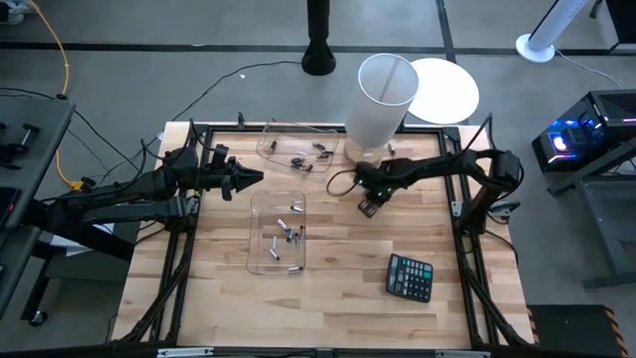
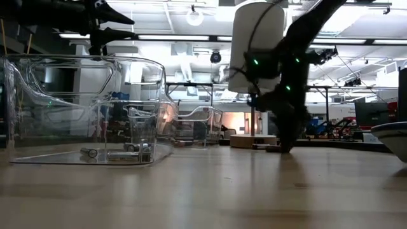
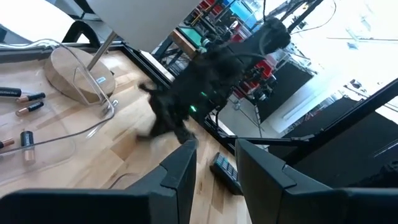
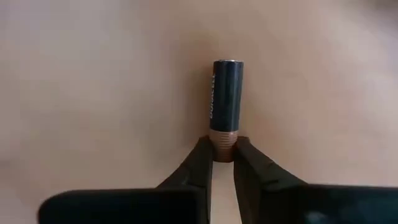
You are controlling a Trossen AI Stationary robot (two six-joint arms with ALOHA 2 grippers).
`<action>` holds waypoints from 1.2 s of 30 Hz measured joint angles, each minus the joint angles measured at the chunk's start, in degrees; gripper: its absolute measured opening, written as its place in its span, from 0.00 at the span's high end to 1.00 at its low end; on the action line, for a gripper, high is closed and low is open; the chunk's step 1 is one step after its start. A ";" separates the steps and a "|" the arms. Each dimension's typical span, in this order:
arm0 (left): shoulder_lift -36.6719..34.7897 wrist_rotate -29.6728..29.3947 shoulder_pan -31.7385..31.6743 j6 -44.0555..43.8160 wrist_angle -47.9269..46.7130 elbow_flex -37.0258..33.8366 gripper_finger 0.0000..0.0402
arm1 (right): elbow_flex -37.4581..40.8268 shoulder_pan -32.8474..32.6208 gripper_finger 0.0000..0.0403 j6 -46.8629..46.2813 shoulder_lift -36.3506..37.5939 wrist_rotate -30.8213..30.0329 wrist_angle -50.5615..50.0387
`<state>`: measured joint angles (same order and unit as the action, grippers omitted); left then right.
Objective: Sort batteries
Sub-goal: Put the black battery into the top transparent bin, then adjust the white battery
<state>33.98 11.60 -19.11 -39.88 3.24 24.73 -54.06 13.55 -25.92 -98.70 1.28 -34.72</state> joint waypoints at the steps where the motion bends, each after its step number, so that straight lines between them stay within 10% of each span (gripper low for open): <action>1: 0.00 0.00 0.00 0.00 -0.01 0.00 0.74 | -1.24 -1.54 0.92 -1.17 -0.27 2.80 2.36; 4: 0.00 -0.12 0.00 0.00 -0.01 0.00 0.74 | -6.72 -5.00 0.89 -1.24 -0.13 5.07 12.07; 12: 0.02 -0.20 0.00 0.00 -0.12 0.00 0.74 | -23.09 -2.20 0.94 2.77 -1.93 -13.80 19.79; 21: 0.04 -0.24 0.00 0.00 -0.29 0.00 0.74 | -34.91 2.71 0.59 5.42 -8.56 -15.51 12.44; 27: 0.12 -0.22 0.00 1.17 -0.35 0.00 0.74 | -36.42 1.37 0.44 5.45 -8.65 -11.33 0.96; 36: 0.13 -0.22 0.00 1.54 -0.38 0.00 0.74 | -25.29 -8.43 0.51 -7.72 -7.65 -12.18 -9.60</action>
<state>34.11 11.38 -19.11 -38.34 2.85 24.73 -79.35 5.13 -33.63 -106.35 -10.90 -44.33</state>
